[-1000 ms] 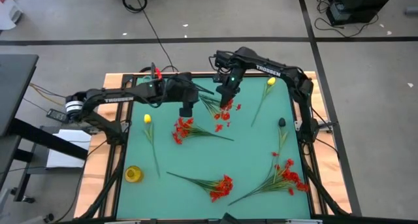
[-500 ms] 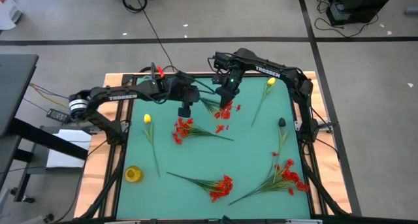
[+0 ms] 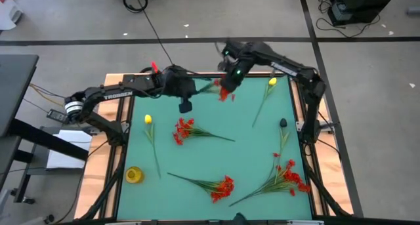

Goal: Sort flowers into vase by color
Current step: Put the top center red flowers into the transparent vase

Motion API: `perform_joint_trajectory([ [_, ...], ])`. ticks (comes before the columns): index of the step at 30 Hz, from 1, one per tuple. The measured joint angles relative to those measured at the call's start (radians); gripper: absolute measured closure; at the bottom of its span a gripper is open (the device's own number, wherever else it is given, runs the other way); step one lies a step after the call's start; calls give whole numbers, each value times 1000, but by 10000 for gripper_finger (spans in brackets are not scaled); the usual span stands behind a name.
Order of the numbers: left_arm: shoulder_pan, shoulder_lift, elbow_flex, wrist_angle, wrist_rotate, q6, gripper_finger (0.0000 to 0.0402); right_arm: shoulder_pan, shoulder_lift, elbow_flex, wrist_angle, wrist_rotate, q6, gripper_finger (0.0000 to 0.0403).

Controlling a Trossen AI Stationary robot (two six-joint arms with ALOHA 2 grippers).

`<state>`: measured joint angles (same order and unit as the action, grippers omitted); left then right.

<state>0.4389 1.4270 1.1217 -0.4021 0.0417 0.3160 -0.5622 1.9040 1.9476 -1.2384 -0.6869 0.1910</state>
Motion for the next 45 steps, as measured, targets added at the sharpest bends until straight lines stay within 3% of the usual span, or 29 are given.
perform_joint_trajectory([
  [8, 165, -106, 0, 49, 73, -92, 395, -35, -214, 0, 88, 405, 97, 241],
  [12, 277, -167, -24, 69, 104, -142, 400, -42, -305, 1, 101, 505, 95, 242],
  [16, 365, -280, -194, 192, 112, -250, 400, -43, -352, 1, 93, 562, 95, 242],
  [20, 415, -436, -400, 367, 101, -358, 401, -31, -375, 1, 70, 596, 95, 242],
  [23, 429, -545, -470, 450, 38, -394, 401, -21, -373, 0, 65, 608, 94, 242],
  [32, 435, -803, -504, 271, -292, -360, 401, -21, -368, -54, 129, 610, 96, 242],
  [37, 435, -866, -611, 359, -345, -391, 401, -15, -368, -118, 184, 607, 102, 242],
  [45, 436, -865, -723, 551, -442, -353, 401, 1, -368, -233, 335, 477, 158, 242],
])
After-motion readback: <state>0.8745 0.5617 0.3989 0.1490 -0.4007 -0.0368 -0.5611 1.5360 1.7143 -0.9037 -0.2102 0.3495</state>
